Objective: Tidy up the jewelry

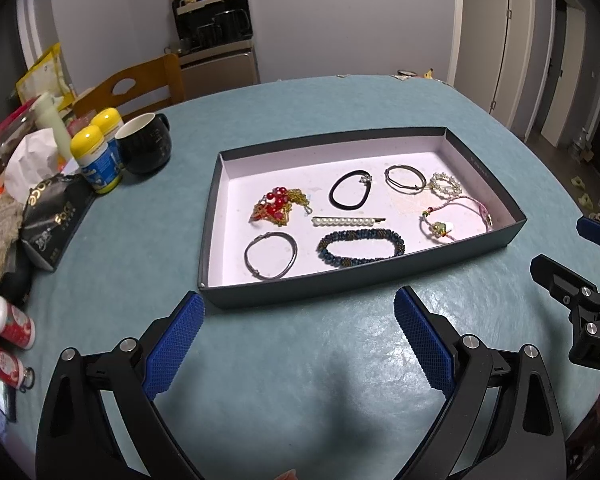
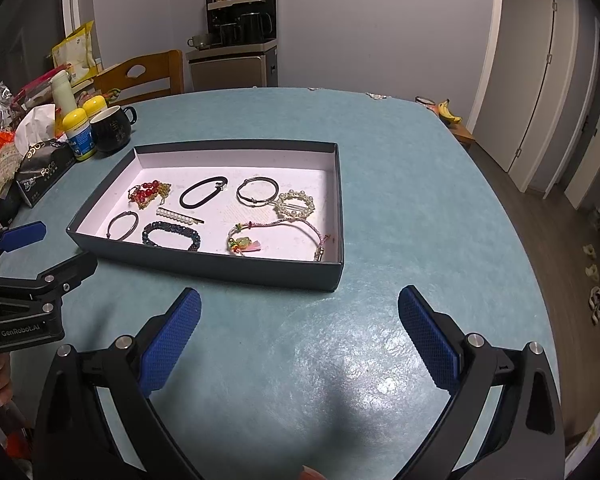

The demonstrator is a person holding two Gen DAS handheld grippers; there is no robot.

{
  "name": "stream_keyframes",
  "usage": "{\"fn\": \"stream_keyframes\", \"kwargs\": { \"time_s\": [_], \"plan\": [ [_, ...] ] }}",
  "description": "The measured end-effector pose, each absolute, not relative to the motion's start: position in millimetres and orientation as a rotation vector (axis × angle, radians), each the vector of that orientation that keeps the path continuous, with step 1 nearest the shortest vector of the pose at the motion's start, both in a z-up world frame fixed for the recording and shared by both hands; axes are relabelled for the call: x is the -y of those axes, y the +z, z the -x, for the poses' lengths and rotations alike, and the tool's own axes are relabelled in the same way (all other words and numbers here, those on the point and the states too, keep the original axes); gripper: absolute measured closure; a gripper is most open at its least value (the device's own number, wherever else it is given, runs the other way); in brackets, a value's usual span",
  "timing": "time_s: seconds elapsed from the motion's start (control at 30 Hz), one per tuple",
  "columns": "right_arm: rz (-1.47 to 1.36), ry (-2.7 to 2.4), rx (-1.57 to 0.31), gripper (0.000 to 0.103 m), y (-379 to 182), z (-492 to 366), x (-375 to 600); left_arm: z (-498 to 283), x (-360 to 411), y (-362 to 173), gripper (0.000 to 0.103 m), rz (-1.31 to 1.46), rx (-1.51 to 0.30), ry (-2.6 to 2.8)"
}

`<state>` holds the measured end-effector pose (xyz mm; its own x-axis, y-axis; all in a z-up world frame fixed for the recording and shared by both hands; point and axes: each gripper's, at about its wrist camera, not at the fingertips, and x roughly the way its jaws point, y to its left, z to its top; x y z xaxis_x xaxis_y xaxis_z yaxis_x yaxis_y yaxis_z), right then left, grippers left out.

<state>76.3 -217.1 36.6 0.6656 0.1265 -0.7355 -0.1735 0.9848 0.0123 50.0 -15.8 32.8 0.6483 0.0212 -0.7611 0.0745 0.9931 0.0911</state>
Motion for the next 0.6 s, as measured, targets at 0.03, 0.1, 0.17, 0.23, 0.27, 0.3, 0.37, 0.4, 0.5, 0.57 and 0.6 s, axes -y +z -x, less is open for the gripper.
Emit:
{"fn": "stream_keyframes", "kwargs": {
  "time_s": [0.03, 0.1, 0.17, 0.23, 0.27, 0.3, 0.37, 0.4, 0.5, 0.57, 0.6],
  "plan": [
    [0.06, 0.169, -0.826, 0.006, 36.3, -76.1, 217.1, -50.0, 15.8, 32.9, 0.006, -0.116, -0.866, -0.033],
    [0.06, 0.168, -0.827, 0.006, 36.0, -76.0, 217.4, -49.3, 16.4, 33.1, 0.006, -0.115, -0.863, -0.037],
    [0.061, 0.17, -0.828, 0.006, 36.0, -76.2, 217.4, -49.0, 16.6, 33.3, 0.006, -0.117, -0.861, -0.038],
    [0.063, 0.168, -0.826, 0.006, 35.3, -75.4, 217.0, -49.2, 16.6, 33.2, 0.006, -0.116, -0.862, -0.039],
    [0.064, 0.168, -0.826, 0.006, 35.2, -75.2, 217.2, -49.2, 16.8, 33.2, 0.006, -0.117, -0.862, -0.039],
    [0.065, 0.167, -0.826, 0.006, 35.1, -75.0, 217.2, -48.9, 17.0, 33.2, 0.006, -0.119, -0.863, -0.039],
    [0.068, 0.167, -0.826, 0.006, 35.0, -74.6, 216.9, -48.8, 17.1, 32.9, 0.006, -0.123, -0.865, -0.04],
    [0.069, 0.167, -0.825, 0.006, 35.2, -74.4, 216.7, -49.1, 17.5, 32.5, 0.006, -0.125, -0.867, -0.04],
    [0.073, 0.167, -0.824, 0.006, 36.0, -74.1, 216.1, -48.7, 18.2, 32.3, 0.006, -0.13, -0.867, -0.039],
    [0.075, 0.166, -0.823, 0.006, 36.4, -74.3, 216.1, -48.8, 17.8, 32.9, 0.006, -0.131, -0.867, -0.038],
    [0.076, 0.165, -0.822, 0.006, 36.7, -74.1, 216.2, -48.7, 17.7, 32.7, 0.006, -0.131, -0.867, -0.038]
  ]
}}
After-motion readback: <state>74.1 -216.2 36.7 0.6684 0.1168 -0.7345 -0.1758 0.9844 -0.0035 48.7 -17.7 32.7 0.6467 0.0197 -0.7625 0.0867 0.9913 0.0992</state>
